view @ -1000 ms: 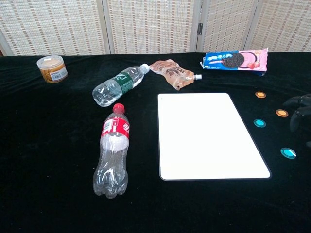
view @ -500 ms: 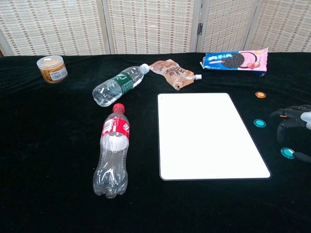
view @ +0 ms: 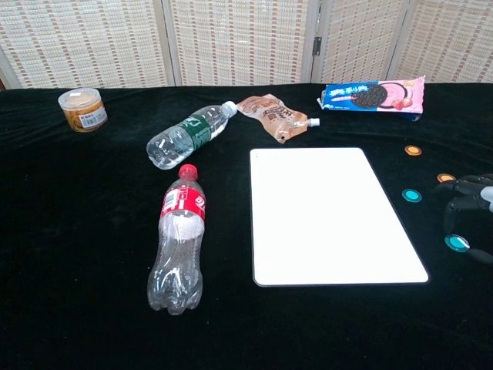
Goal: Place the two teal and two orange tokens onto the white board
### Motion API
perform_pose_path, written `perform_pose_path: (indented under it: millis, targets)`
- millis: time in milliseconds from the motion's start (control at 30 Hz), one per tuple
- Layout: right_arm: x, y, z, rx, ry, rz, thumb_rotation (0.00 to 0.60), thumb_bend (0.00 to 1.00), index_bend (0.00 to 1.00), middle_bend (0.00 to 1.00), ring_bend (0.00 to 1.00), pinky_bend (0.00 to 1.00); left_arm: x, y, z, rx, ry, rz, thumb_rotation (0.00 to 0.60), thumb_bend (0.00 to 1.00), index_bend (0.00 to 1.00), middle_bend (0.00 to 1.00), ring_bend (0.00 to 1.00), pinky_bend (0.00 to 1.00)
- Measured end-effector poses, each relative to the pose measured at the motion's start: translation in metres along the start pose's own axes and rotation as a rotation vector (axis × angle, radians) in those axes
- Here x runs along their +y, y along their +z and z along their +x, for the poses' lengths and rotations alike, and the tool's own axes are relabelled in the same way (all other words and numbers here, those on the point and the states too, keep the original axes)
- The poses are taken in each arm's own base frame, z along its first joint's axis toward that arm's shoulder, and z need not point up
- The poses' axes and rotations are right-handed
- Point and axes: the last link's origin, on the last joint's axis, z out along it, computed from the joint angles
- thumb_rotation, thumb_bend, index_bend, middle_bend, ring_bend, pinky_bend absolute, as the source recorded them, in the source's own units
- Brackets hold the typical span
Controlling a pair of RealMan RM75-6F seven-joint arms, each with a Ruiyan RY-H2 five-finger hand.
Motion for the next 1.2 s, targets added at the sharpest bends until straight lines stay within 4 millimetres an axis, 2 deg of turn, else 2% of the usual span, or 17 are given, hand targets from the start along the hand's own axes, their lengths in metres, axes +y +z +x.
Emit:
perform_pose_path:
  millis: [400, 800, 1200]
  targets:
    - [-0.0005, 0.0038, -0.0034, 0.003, -0.02, 0.006, 0.6, 0.43, 0.38, 0.11, 0.01, 0.0, -0.0018, -0.0013, -0.0005, -0.011, 0.002, 0.007, 0.6, 0.17, 0.0, 0.0, 0.01, 0.0]
    - [-0.0013, 0.0041, -0.0079, -0.011, -0.031, 0.005, 0.6, 0.43, 0.38, 0.12, 0.03, 0.0, -0.0022, -0.0002, -0.0019, -0.021, 0.003, 0.006, 0.6, 0.17, 0.0, 0.0, 0.01, 0.0]
    - [-0.0014, 0.0086, -0.0067, 0.004, -0.024, -0.007, 0.6, 0.43, 0.49, 0.15, 0.04, 0.0, -0.0034, 0.0007, -0.0043, -0.028, 0.004, 0.01, 0.6, 0.17, 0.0, 0.0, 0.01, 0.0]
